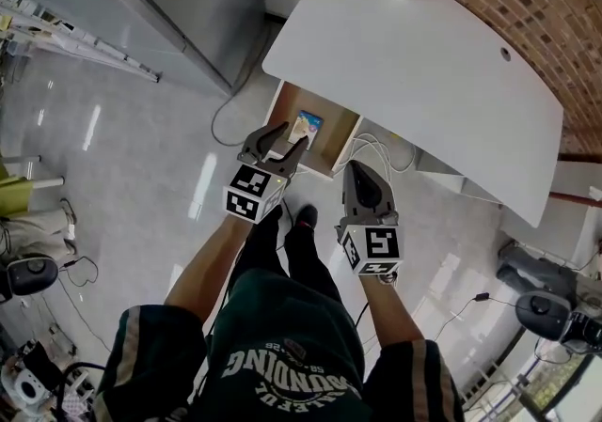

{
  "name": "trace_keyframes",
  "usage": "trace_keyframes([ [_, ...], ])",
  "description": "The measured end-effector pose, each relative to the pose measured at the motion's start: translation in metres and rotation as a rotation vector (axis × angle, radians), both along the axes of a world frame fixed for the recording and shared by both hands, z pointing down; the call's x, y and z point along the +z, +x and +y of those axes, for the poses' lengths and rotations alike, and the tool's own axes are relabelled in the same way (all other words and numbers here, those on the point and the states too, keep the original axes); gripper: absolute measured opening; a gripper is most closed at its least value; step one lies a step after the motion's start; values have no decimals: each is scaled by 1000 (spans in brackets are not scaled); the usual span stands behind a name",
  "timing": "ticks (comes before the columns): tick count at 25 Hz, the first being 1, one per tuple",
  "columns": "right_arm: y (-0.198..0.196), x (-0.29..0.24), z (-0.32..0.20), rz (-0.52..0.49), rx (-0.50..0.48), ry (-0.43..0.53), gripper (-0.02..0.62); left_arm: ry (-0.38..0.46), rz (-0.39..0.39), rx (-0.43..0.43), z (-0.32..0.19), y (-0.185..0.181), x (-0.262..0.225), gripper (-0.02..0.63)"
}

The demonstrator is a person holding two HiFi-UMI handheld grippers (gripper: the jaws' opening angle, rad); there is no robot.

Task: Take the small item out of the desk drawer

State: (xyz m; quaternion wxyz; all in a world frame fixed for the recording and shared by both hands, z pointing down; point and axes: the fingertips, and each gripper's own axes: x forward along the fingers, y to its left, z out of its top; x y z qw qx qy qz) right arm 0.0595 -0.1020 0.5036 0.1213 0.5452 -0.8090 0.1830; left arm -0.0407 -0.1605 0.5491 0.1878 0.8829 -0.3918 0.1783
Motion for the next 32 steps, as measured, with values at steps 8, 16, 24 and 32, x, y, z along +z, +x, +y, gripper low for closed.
trace_keyframes([
  [8,-3,29,-1,10,12,-59,24,-79,3,20,-3,7,44,306],
  [16,-7,58,2,12,24,-116,25,-141,-45,26,-5,10,92,347],
  [24,-7,89,-2,22,40,-173,25,-200,-68,-20,-14,6,131,356],
  [32,-19,110,-1,5,39,-210,25,-246,-91,-28,-14,11,170,358],
])
